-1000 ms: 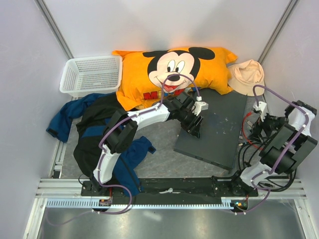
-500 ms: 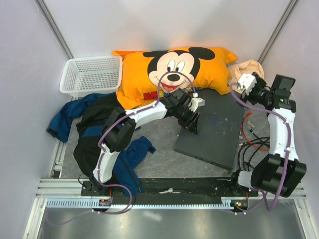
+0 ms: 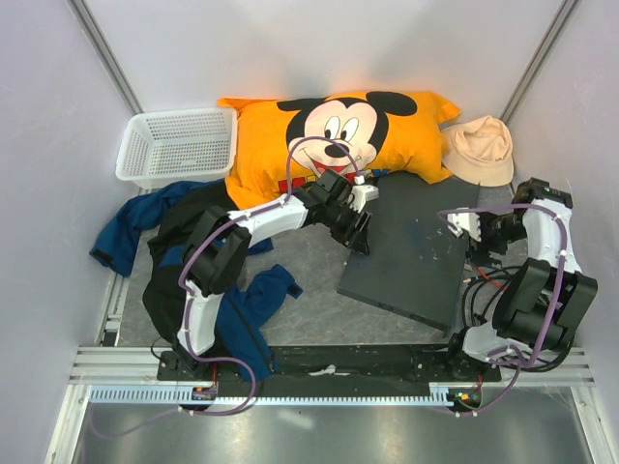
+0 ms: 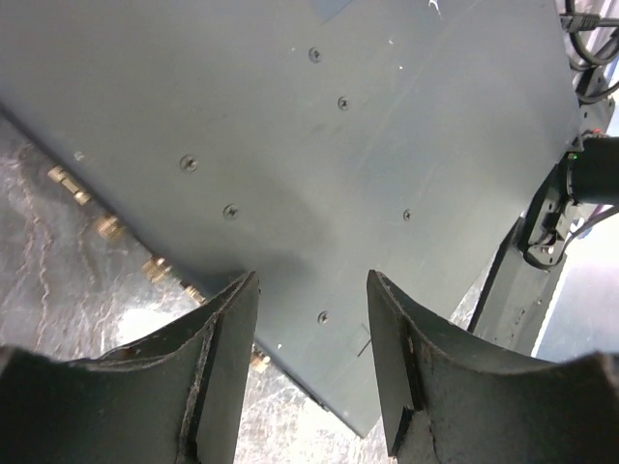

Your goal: Pull the plug from the switch port

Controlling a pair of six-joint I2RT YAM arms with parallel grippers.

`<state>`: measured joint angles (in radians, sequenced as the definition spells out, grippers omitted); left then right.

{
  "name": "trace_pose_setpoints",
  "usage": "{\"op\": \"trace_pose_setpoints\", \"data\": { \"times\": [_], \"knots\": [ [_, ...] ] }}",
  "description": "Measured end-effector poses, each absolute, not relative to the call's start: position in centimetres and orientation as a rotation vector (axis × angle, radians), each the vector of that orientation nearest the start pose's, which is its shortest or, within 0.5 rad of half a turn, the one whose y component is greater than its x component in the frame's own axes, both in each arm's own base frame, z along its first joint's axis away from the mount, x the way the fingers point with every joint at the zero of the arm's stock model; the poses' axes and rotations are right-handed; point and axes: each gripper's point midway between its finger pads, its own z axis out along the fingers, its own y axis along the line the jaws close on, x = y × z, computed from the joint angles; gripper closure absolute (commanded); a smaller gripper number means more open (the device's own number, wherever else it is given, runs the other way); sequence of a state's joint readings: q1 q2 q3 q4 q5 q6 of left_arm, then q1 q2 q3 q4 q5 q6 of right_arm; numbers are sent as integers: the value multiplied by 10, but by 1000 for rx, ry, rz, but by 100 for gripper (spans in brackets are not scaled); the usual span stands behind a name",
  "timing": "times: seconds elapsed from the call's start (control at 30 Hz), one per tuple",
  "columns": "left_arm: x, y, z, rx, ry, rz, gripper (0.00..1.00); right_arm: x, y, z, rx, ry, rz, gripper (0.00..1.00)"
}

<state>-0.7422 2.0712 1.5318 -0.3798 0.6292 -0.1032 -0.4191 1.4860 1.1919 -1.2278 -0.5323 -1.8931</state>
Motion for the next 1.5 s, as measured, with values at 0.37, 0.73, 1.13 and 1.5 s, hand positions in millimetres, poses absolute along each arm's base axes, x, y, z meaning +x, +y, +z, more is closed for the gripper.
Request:
{"op": "trace_pose_setpoints", "data": {
  "times": [0.37,0.73,1.13,1.5],
  "knots": [
    [285,-399,77,1054,2344,-1124,42,223,-66,73,-1922,2045,405,29],
    [285,-399,76,1053,2344,-1124,42,247,-80,54,-1906,2056,338,36],
    [285,-399,76,1053,2344,-1125,42,251,-84,39,-1839,2132,362,39],
    [285,-399,76,1051,2345,-1125,42,252,-84,27,-1756,2183,289,83]
  ]
}}
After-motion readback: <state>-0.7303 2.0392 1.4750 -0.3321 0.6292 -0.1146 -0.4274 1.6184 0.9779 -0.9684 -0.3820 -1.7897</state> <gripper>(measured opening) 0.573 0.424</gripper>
